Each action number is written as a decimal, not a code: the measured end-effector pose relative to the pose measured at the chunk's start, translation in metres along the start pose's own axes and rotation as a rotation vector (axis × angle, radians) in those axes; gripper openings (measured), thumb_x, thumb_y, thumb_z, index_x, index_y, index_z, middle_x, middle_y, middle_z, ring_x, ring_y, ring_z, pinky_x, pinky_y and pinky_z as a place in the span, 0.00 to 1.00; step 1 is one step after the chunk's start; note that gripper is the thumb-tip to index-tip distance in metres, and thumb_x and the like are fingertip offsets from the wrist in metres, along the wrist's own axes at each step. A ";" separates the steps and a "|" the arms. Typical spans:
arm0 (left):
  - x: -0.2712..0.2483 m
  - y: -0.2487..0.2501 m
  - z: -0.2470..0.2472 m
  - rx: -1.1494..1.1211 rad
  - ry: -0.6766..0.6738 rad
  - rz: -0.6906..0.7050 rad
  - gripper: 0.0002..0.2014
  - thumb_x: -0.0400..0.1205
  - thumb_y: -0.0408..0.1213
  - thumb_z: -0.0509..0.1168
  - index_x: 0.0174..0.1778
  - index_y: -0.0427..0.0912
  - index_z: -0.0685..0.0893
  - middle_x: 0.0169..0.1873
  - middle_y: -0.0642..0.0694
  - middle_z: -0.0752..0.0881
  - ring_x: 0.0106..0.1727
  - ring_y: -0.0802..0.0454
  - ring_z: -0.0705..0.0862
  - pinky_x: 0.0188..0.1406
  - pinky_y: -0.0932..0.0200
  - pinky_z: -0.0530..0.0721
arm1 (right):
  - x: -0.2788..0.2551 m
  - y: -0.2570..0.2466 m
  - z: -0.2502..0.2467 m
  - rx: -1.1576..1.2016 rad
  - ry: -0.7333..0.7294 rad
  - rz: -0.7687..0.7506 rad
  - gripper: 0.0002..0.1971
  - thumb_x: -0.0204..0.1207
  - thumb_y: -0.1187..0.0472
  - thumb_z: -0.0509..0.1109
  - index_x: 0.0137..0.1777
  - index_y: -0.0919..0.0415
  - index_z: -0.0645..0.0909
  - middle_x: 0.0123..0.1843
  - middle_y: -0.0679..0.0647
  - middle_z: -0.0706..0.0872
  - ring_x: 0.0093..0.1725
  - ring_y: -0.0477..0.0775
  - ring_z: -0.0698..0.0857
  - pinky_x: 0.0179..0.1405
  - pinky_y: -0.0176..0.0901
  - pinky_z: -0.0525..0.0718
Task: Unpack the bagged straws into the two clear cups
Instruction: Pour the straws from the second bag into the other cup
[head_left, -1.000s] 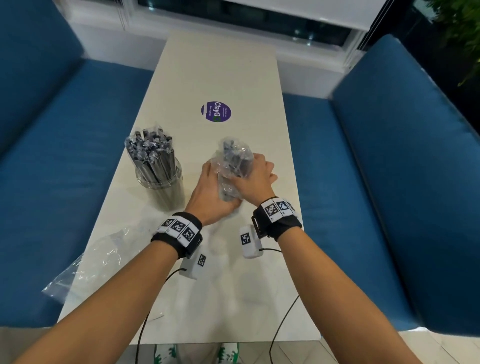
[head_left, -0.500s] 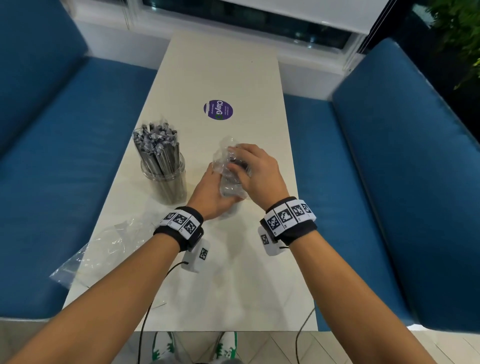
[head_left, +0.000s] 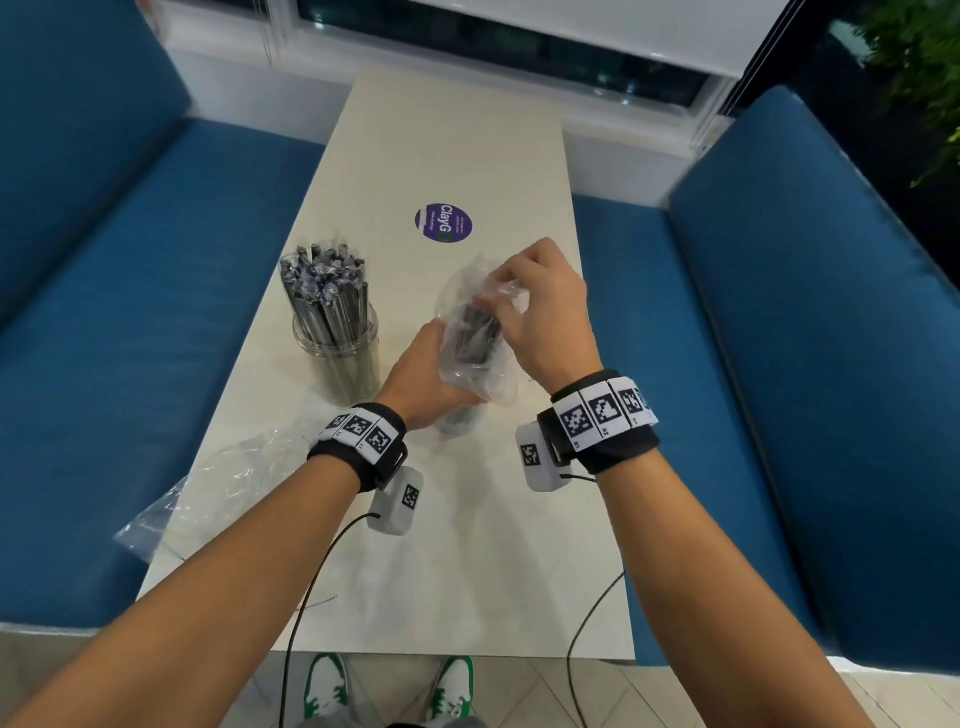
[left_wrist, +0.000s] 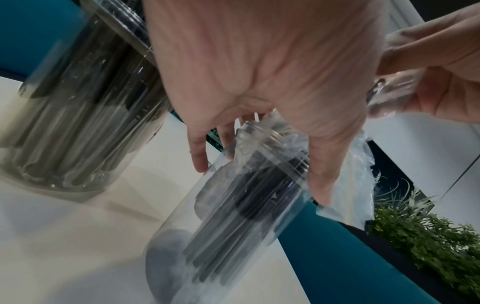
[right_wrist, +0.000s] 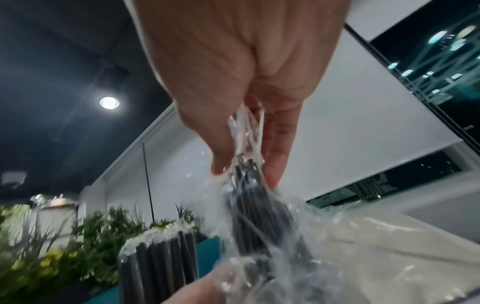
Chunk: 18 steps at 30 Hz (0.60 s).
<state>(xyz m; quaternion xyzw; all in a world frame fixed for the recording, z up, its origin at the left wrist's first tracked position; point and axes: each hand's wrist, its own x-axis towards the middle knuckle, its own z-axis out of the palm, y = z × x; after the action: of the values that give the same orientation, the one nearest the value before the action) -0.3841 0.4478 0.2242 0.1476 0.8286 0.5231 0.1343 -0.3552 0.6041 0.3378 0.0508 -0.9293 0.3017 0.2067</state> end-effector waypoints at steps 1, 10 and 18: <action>0.000 0.000 -0.001 -0.008 0.001 -0.009 0.50 0.59 0.61 0.89 0.77 0.55 0.76 0.69 0.53 0.87 0.68 0.50 0.88 0.68 0.38 0.89 | 0.000 -0.001 0.001 0.012 -0.016 -0.020 0.04 0.81 0.66 0.77 0.51 0.67 0.90 0.55 0.59 0.83 0.48 0.51 0.82 0.50 0.30 0.82; -0.008 0.004 -0.006 -0.063 -0.005 -0.017 0.51 0.58 0.59 0.89 0.77 0.56 0.74 0.67 0.57 0.89 0.67 0.51 0.90 0.69 0.38 0.88 | 0.004 -0.014 -0.010 0.048 -0.142 0.087 0.30 0.77 0.82 0.63 0.72 0.56 0.88 0.56 0.57 0.78 0.54 0.50 0.78 0.52 0.12 0.72; -0.005 -0.006 -0.004 -0.062 0.010 -0.021 0.56 0.54 0.67 0.90 0.78 0.60 0.74 0.71 0.59 0.86 0.72 0.52 0.87 0.72 0.36 0.87 | 0.001 -0.013 -0.029 0.027 -0.270 0.140 0.19 0.78 0.62 0.75 0.69 0.57 0.85 0.69 0.54 0.74 0.63 0.47 0.78 0.57 0.19 0.72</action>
<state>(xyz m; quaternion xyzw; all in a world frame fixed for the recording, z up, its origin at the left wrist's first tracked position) -0.3813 0.4403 0.2202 0.1320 0.8141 0.5478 0.1402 -0.3429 0.6109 0.3666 0.0287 -0.9458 0.3184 0.0574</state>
